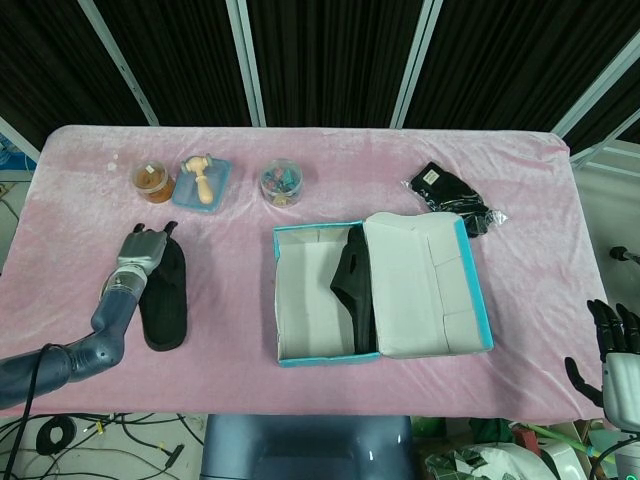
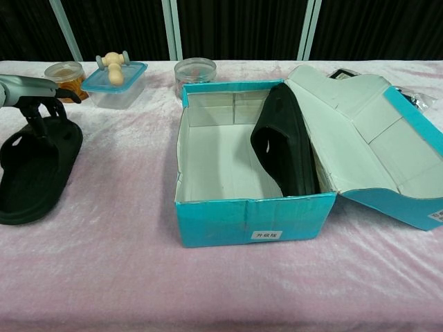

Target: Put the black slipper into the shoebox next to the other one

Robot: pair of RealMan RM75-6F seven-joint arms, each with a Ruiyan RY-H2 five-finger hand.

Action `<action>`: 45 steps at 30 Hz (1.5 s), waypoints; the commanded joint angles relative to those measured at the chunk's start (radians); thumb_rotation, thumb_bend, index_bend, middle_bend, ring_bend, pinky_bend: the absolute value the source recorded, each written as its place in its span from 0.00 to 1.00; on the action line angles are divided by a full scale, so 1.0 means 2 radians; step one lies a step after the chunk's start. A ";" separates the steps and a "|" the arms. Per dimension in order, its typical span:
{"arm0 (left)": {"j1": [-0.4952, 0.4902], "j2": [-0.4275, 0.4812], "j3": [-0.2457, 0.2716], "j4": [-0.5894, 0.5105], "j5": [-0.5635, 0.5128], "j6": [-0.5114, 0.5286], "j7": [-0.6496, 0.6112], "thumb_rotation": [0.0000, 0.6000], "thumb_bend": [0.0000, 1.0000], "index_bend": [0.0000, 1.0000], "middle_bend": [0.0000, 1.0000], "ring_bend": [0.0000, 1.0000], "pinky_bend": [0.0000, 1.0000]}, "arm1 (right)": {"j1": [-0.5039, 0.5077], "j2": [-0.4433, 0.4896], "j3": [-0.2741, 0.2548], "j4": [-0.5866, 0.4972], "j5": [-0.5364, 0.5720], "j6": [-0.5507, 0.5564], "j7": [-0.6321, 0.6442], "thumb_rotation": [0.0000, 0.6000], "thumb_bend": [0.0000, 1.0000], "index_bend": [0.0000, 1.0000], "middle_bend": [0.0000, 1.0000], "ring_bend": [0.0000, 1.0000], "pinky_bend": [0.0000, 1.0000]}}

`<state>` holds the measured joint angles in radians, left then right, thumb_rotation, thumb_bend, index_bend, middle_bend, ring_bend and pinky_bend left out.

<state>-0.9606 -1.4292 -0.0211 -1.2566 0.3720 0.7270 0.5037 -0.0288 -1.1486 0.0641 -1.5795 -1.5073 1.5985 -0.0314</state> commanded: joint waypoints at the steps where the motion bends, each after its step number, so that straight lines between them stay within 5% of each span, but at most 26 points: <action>1: 0.009 -0.009 -0.007 0.010 0.015 0.013 -0.014 1.00 0.00 0.10 0.51 0.34 0.14 | 0.001 0.000 0.000 -0.001 0.000 -0.001 -0.001 1.00 0.24 0.06 0.08 0.00 0.08; 10: 0.054 0.015 -0.037 -0.005 0.087 0.028 -0.099 1.00 0.00 0.16 0.55 0.37 0.16 | 0.005 0.000 0.001 -0.005 -0.003 -0.006 -0.006 1.00 0.24 0.05 0.08 0.00 0.08; 18: 0.133 0.031 -0.080 -0.033 0.268 0.090 -0.302 1.00 0.00 0.16 0.54 0.37 0.23 | 0.010 0.000 0.002 -0.008 -0.009 -0.010 -0.011 1.00 0.24 0.05 0.08 0.00 0.08; 24: 0.159 0.006 -0.104 -0.041 0.368 0.176 -0.398 1.00 0.00 0.16 0.52 0.37 0.24 | 0.010 0.002 0.001 -0.008 -0.013 -0.006 -0.008 1.00 0.24 0.05 0.08 0.00 0.08; 35: 0.131 -0.062 -0.146 -0.062 0.435 0.245 -0.402 1.00 0.00 0.16 0.52 0.37 0.25 | 0.005 0.006 -0.003 -0.004 -0.024 0.005 0.011 1.00 0.24 0.05 0.08 0.00 0.08; 45: 0.069 -0.182 -0.162 0.024 0.493 0.285 -0.377 1.00 0.00 0.16 0.52 0.37 0.26 | 0.002 0.013 -0.003 0.001 -0.025 0.010 0.028 1.00 0.24 0.04 0.08 0.00 0.08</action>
<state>-0.7897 -1.7426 -0.3326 -1.2565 1.3294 1.2768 -0.2461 -0.0245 -1.1228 0.0586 -1.5776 -1.5581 1.6179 0.0239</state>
